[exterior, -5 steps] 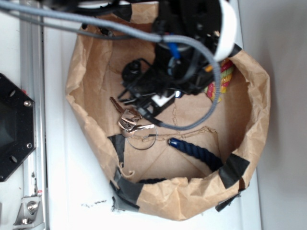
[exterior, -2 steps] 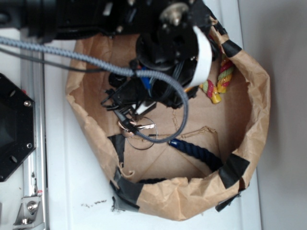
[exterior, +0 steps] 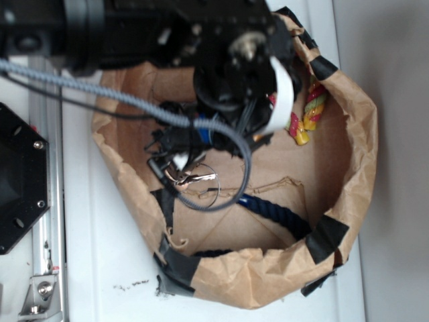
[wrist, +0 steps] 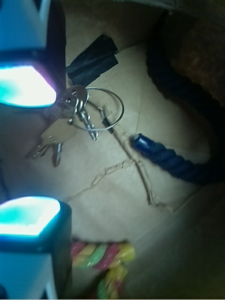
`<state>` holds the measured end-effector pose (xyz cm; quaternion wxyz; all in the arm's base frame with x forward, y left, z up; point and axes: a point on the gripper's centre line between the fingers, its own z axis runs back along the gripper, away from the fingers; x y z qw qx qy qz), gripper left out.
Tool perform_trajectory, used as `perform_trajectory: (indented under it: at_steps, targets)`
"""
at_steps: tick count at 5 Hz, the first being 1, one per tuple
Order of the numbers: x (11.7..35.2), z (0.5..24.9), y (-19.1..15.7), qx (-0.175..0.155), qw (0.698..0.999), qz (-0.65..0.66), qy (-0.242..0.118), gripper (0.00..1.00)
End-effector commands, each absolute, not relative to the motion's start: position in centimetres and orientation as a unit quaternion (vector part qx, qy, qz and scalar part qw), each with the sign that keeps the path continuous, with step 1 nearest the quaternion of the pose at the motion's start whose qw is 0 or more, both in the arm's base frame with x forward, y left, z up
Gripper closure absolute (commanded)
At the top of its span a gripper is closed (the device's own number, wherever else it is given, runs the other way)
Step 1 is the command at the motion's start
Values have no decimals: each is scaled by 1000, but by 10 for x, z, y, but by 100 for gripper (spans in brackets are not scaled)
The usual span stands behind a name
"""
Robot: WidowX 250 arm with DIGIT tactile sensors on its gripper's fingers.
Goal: Grab the silver keys.
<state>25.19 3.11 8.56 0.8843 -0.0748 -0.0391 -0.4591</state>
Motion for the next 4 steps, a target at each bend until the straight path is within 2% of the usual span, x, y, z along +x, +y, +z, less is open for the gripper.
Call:
perform_trajectory:
  at_steps: [1, 2, 3, 4]
  targets:
    - [254, 74, 17, -68, 878, -474, -28, 0]
    - [262, 66, 11, -88, 881, -464, -24, 0]
    - [264, 50, 7, -93, 880, -466, -3, 0]
    - [256, 42, 10, -86, 873, -480, 13, 0]
